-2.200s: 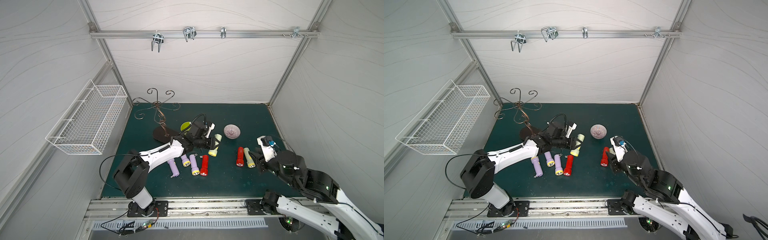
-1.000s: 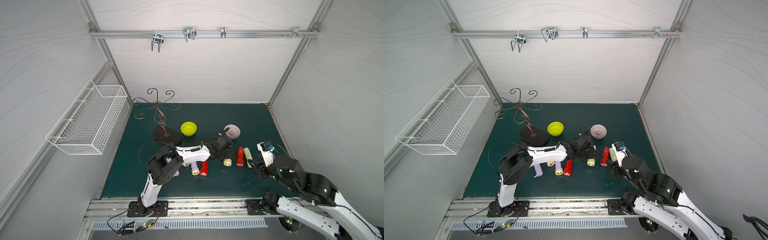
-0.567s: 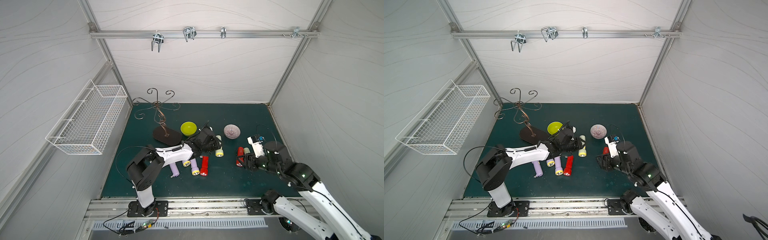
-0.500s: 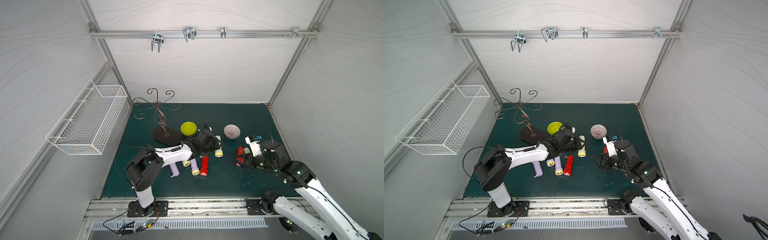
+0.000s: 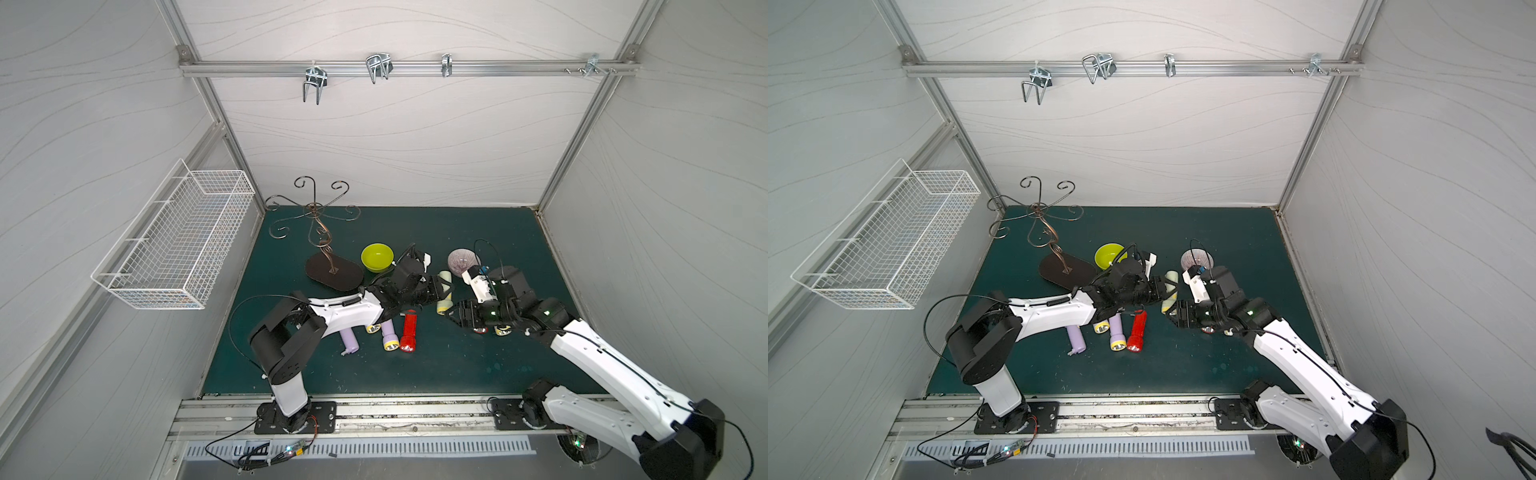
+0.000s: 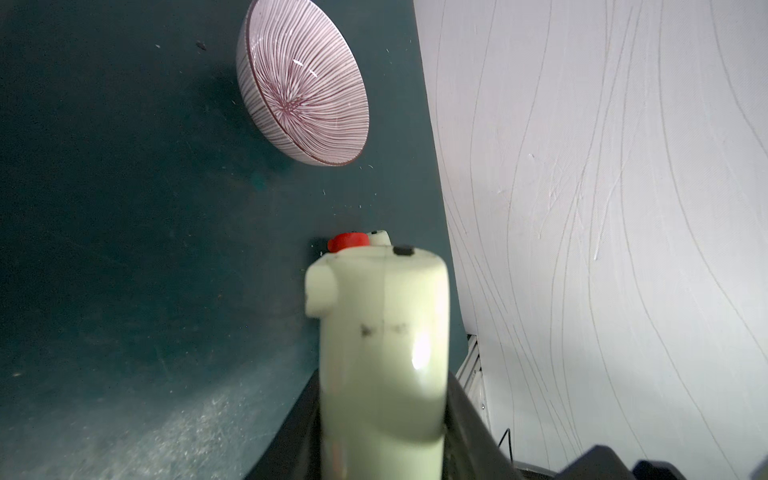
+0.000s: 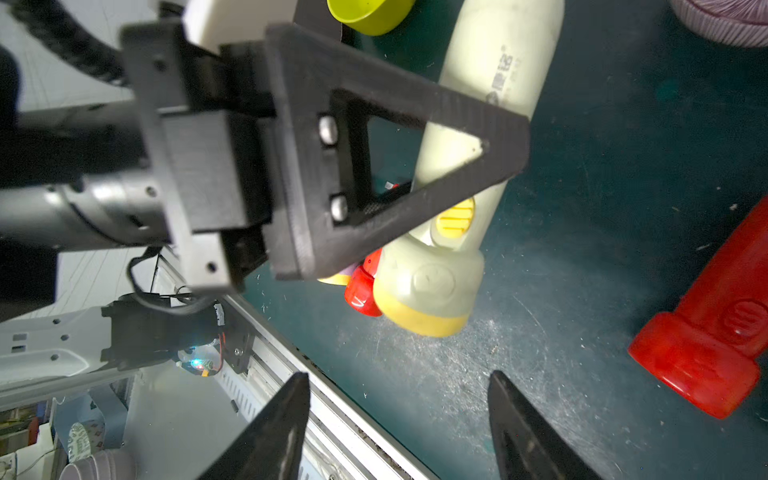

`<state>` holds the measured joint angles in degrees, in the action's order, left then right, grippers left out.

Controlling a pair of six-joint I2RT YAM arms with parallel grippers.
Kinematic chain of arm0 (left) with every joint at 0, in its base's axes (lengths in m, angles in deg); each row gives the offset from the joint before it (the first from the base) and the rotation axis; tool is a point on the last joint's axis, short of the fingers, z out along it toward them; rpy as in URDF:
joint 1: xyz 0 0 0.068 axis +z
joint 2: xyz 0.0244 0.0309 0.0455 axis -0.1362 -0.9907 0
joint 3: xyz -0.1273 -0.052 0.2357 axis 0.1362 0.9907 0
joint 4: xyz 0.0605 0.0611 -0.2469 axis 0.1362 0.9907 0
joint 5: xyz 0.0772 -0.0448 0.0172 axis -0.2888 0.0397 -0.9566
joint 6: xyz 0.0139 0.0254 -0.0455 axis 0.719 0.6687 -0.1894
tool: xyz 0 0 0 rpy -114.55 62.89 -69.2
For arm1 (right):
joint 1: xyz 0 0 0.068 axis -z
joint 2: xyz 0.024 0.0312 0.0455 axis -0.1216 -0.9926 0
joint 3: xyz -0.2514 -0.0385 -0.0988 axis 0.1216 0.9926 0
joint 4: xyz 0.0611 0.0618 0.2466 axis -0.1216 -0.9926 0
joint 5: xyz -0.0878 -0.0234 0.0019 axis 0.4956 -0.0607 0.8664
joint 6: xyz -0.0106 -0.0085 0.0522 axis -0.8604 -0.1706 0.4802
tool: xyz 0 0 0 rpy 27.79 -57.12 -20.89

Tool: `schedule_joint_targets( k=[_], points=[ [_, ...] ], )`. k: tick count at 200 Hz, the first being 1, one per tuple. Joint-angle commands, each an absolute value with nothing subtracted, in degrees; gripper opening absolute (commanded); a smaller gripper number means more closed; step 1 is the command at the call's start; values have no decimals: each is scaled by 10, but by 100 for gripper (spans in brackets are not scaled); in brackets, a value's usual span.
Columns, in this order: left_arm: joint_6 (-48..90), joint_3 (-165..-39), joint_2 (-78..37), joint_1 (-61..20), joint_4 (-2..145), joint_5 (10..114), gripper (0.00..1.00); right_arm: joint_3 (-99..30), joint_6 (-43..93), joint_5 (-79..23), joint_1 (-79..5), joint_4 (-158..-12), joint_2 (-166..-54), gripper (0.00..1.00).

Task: Close the plug at the bottom of the flashlight
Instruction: Place the flashlight at the center of the board.

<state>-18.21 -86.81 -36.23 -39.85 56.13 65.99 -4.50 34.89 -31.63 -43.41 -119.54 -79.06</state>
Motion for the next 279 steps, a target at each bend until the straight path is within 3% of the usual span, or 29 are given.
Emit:
schedule_joint_targets(
  k=[1, 61, 92, 132, 141, 153, 160, 163, 166, 243, 279],
  points=[
    [-190, -869, -336, -398, 513, 680, 0, -48, 356, -306, -438, -1158, -811, 69],
    [-203, -848, -321, -397, 475, 689, 0, -51, 364, -288, -433, -1108, -856, 68],
    [-204, -846, -315, -398, 471, 687, 0, -57, 370, -300, -430, -1096, -878, 56],
    [-197, -849, -314, -397, 481, 684, 0, -56, 374, -314, -429, -1090, -879, 25],
    [-197, -849, -314, -398, 482, 684, 11, -57, 373, -316, -429, -1093, -877, 17],
    [-197, -848, -315, -397, 479, 685, 35, -58, 373, -313, -429, -1102, -873, 3],
    [-196, -847, -315, -398, 478, 686, 64, -58, 372, -313, -429, -1108, -870, 0],
    [-195, -847, -315, -398, 478, 687, 92, -58, 372, -313, -429, -1111, -869, 0],
    [-195, -847, -315, -398, 478, 687, 99, -59, 372, -313, -429, -1114, -867, 0],
    [-128, -818, -227, -394, 584, 591, 100, -13, 363, -287, -404, -1179, -808, 0],
    [-85, -829, -151, -392, 715, 460, 100, 25, 360, -272, -382, -1188, -820, 0]
  ],
)
